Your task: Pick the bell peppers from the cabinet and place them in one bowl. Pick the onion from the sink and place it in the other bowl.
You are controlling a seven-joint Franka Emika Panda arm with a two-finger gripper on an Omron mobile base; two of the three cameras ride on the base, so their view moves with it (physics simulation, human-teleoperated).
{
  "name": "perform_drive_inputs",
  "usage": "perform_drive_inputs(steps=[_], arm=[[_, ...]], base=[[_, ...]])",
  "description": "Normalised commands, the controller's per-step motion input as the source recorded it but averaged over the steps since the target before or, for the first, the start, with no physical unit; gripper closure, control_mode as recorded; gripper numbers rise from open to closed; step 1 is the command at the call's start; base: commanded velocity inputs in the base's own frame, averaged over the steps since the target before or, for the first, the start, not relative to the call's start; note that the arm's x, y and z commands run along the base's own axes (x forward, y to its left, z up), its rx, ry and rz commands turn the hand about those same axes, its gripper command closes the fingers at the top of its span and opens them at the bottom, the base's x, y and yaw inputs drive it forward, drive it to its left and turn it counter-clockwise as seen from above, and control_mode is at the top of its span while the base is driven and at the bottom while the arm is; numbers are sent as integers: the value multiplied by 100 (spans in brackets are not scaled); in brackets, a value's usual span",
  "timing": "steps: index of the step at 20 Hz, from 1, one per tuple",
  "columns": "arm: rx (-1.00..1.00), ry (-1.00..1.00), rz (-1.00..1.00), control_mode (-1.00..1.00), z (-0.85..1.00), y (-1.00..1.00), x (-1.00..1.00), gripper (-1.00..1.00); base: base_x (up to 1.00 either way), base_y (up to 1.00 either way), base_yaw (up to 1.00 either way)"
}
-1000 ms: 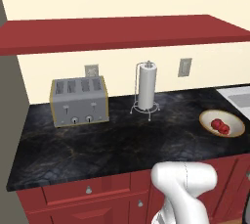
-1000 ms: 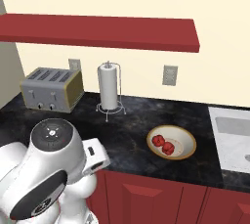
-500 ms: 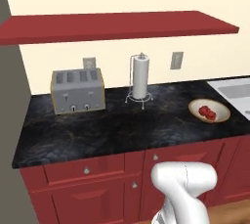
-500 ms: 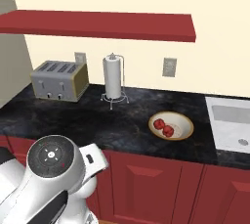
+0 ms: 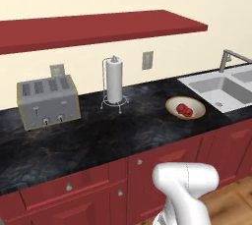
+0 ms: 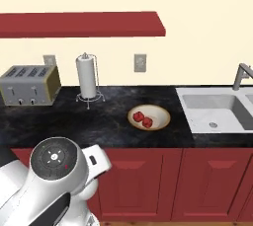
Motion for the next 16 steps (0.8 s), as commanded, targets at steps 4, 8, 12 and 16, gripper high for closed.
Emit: perform_drive_inputs(steps=[4,8,12,16], arm=[[0,0,0,100,0,0,0,-100],[0,0,0,100,0,0,0,-100],[0,0,0,100,0,0,0,-100],[0,0,0,100,0,0,0,-100]], base=[[39,-49,5],[57,-76,6],[53,-91,5],[30,-100,4]])
